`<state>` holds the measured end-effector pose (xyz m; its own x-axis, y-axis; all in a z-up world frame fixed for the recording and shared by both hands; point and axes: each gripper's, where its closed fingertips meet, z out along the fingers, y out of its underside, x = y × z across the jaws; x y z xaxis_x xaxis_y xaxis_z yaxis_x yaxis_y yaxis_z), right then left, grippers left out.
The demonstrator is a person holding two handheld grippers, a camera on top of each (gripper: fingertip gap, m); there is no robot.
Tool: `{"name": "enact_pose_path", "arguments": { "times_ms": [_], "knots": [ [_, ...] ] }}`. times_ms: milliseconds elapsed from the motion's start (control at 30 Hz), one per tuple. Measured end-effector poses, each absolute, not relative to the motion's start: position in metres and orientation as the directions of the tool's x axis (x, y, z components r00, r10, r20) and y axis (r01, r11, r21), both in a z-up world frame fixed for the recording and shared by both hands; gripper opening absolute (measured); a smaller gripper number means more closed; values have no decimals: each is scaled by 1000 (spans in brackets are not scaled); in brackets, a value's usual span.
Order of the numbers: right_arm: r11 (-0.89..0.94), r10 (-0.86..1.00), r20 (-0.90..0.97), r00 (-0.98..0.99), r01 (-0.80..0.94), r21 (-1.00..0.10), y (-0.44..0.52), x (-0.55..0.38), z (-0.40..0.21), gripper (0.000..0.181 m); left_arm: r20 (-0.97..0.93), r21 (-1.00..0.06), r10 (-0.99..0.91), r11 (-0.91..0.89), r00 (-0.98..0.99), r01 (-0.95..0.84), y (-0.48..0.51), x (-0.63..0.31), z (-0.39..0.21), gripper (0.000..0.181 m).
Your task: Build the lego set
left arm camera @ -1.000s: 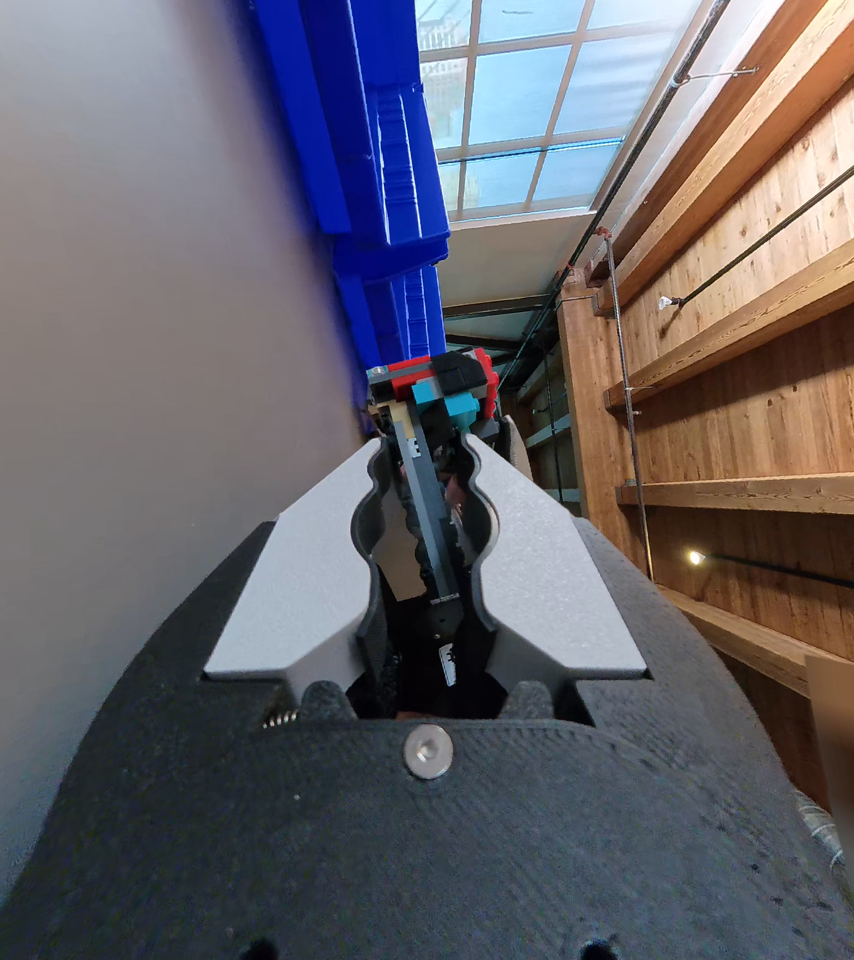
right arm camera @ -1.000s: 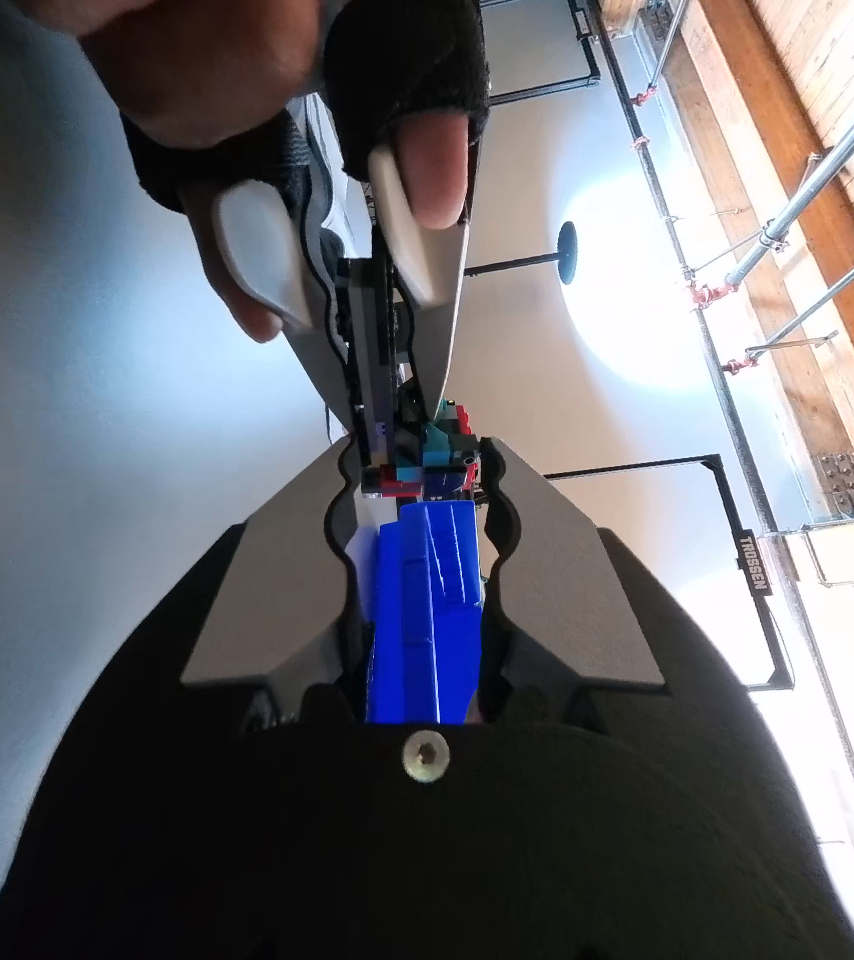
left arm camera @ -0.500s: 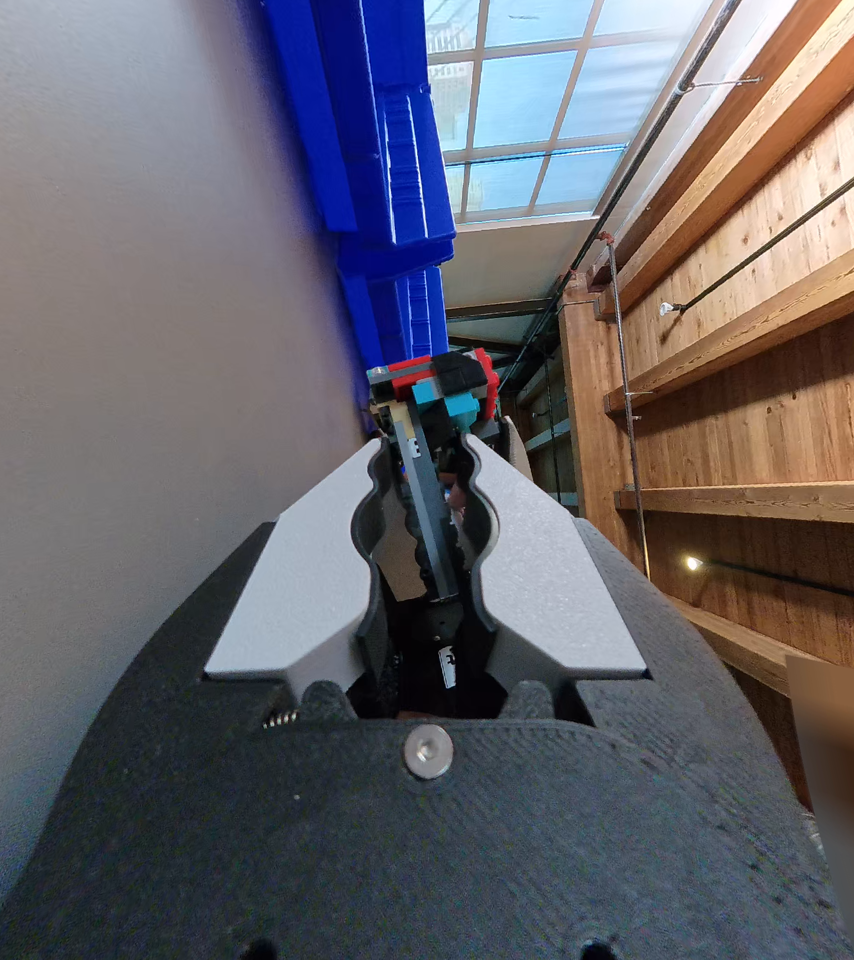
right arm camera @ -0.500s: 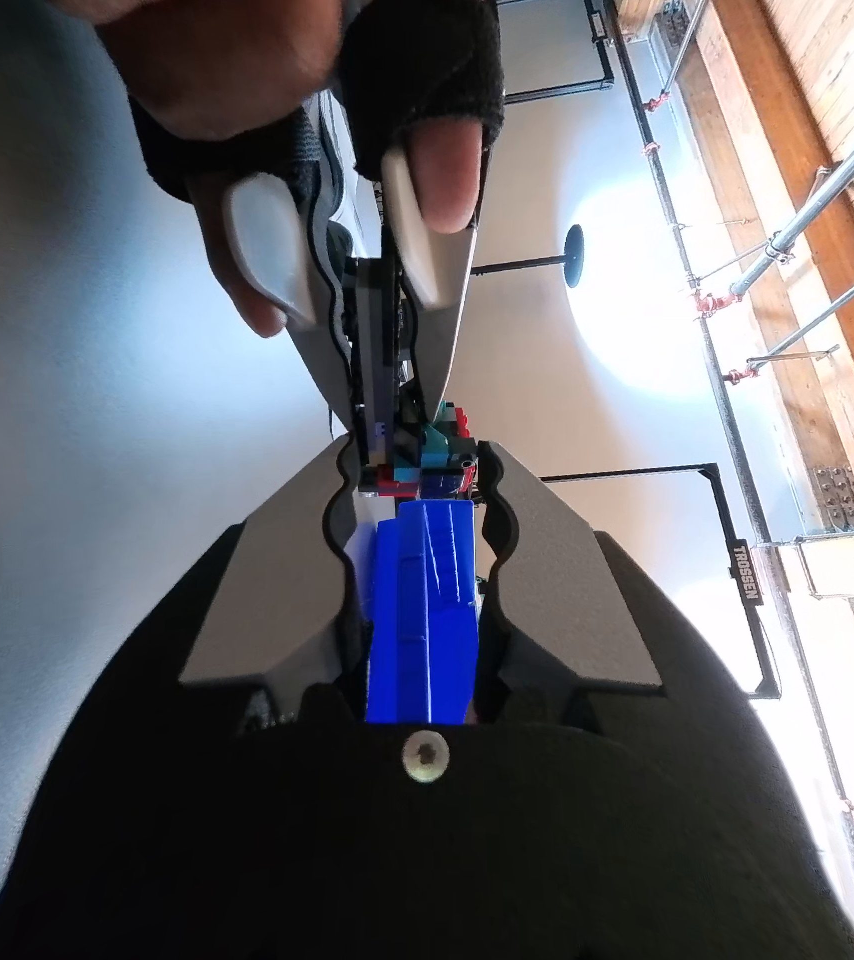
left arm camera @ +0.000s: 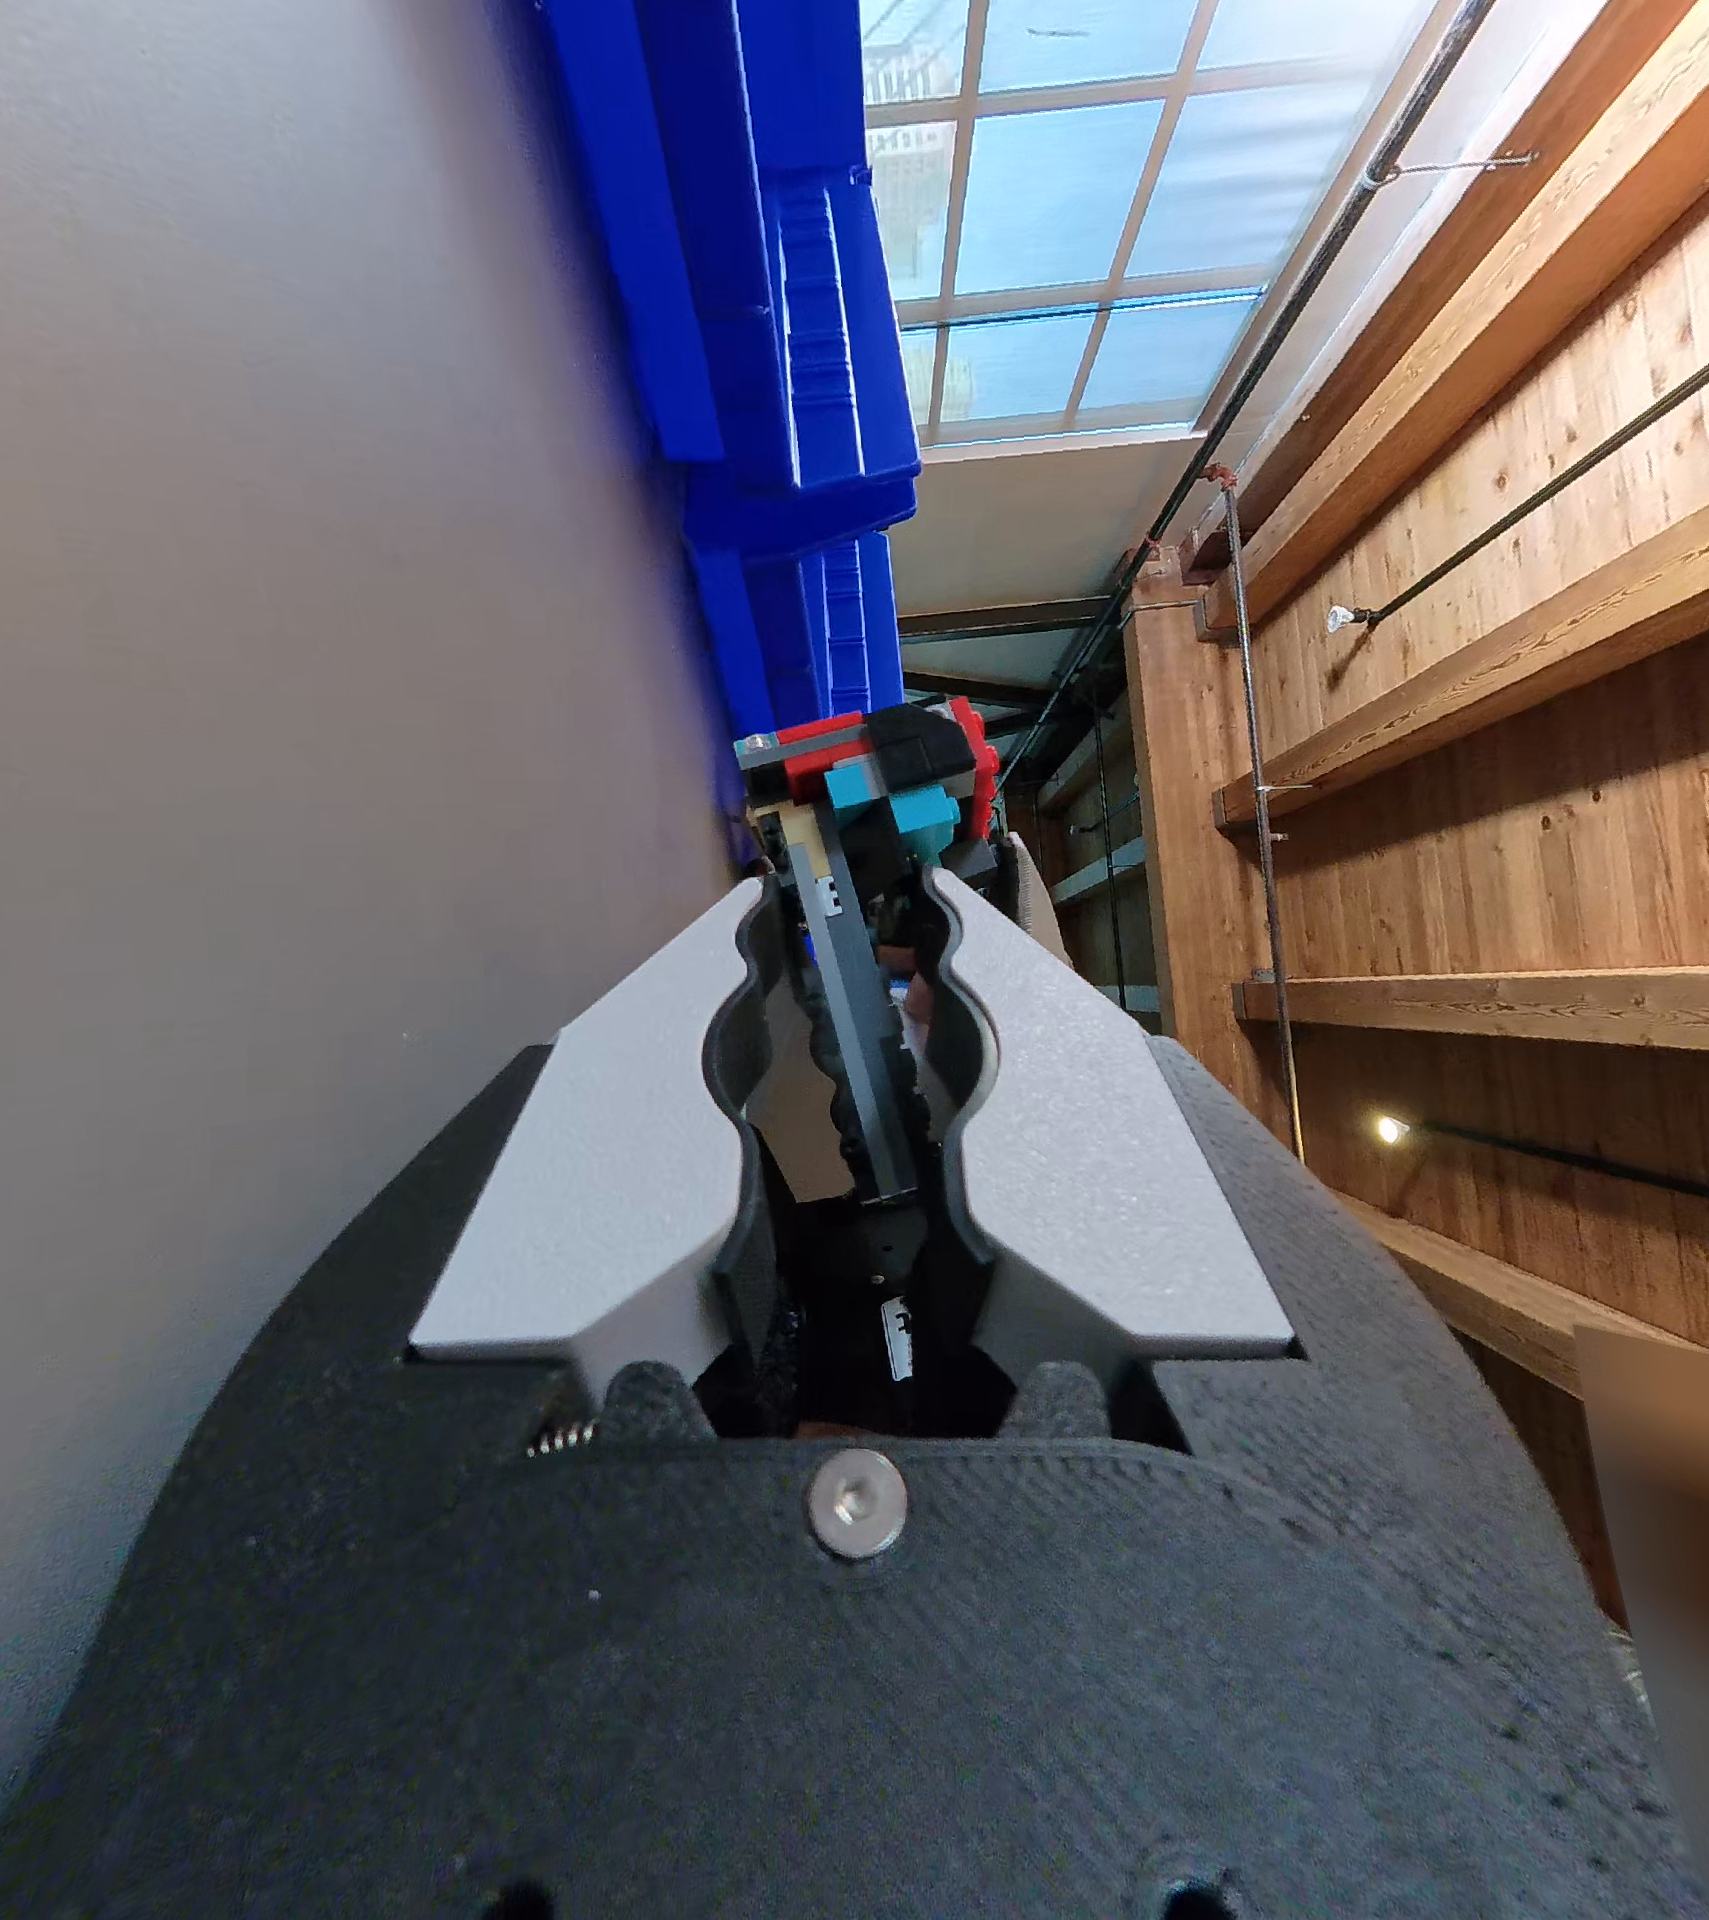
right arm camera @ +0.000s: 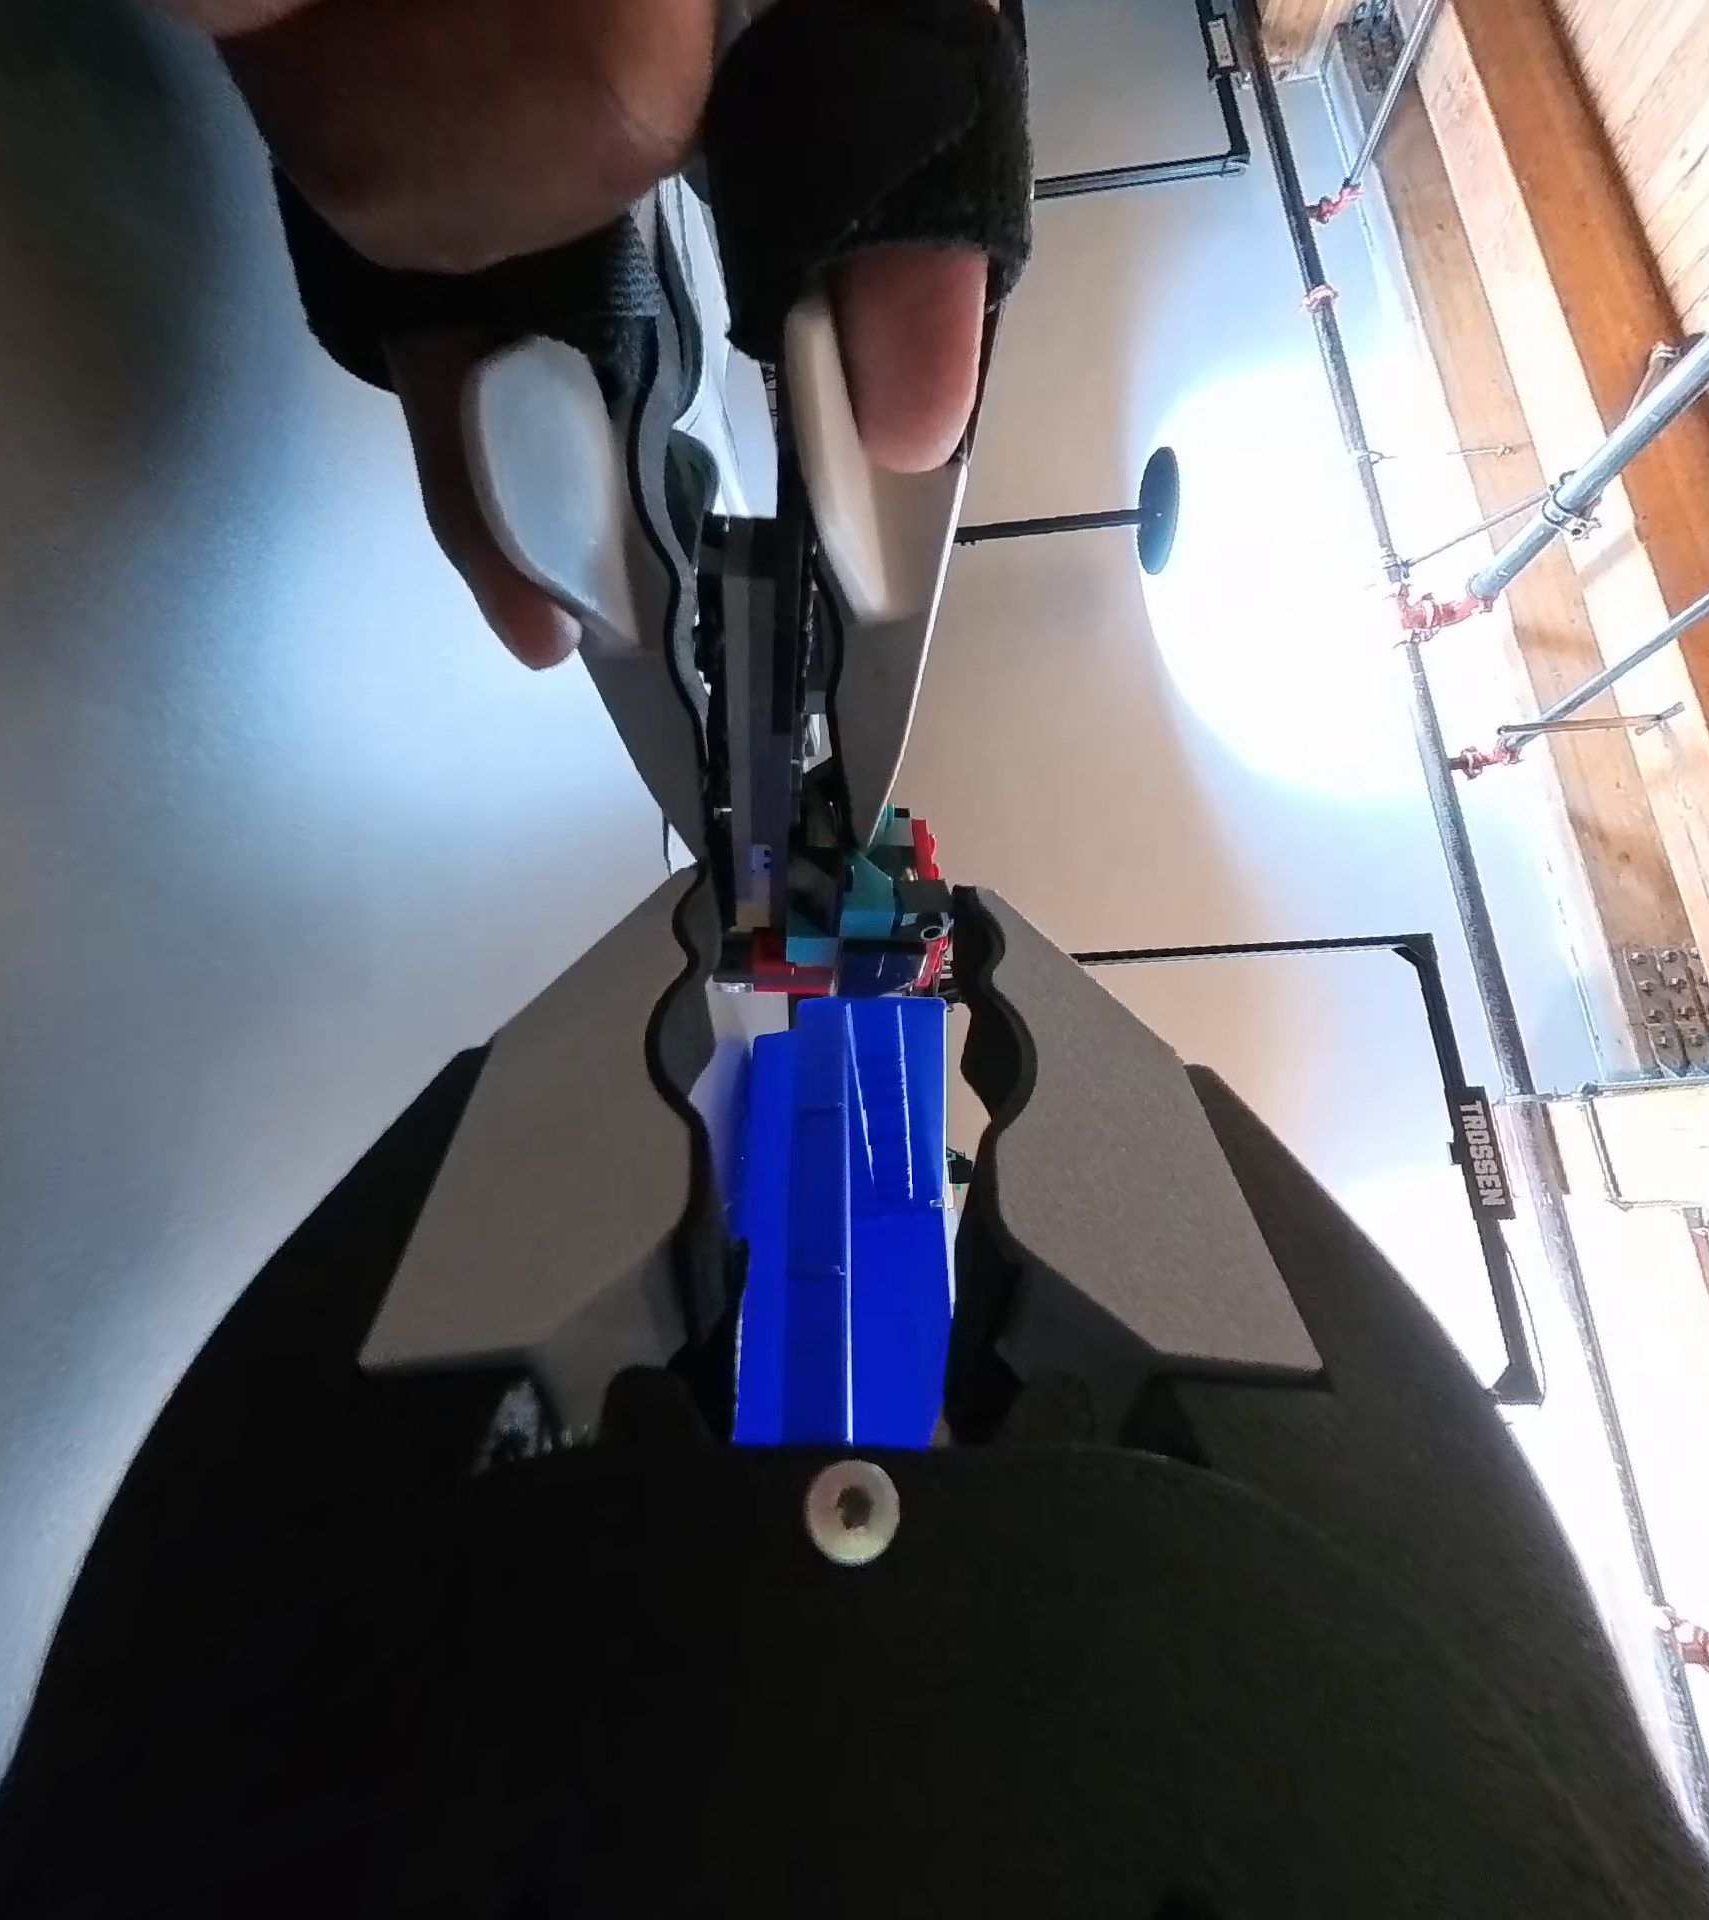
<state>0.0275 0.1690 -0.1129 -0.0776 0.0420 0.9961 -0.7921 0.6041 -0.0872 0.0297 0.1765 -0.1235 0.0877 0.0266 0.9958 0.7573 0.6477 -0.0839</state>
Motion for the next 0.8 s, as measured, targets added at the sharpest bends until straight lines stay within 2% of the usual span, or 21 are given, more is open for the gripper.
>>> {"name": "enact_pose_path", "arguments": {
  "times_ms": [567,667,800],
  "knots": [
    [619,18,998,-64,-783,-62,169,27,-115,43,996,-82,31,654,81,753,176,29,-126,24],
    [616,51,995,-84,-782,-97,168,26,-113,44,995,-90,32,657,92,749,176,29,-124,24],
    [589,112,978,-176,-781,-208,169,26,-111,48,993,-108,43,660,107,743,176,29,-121,24]
  ]
}}
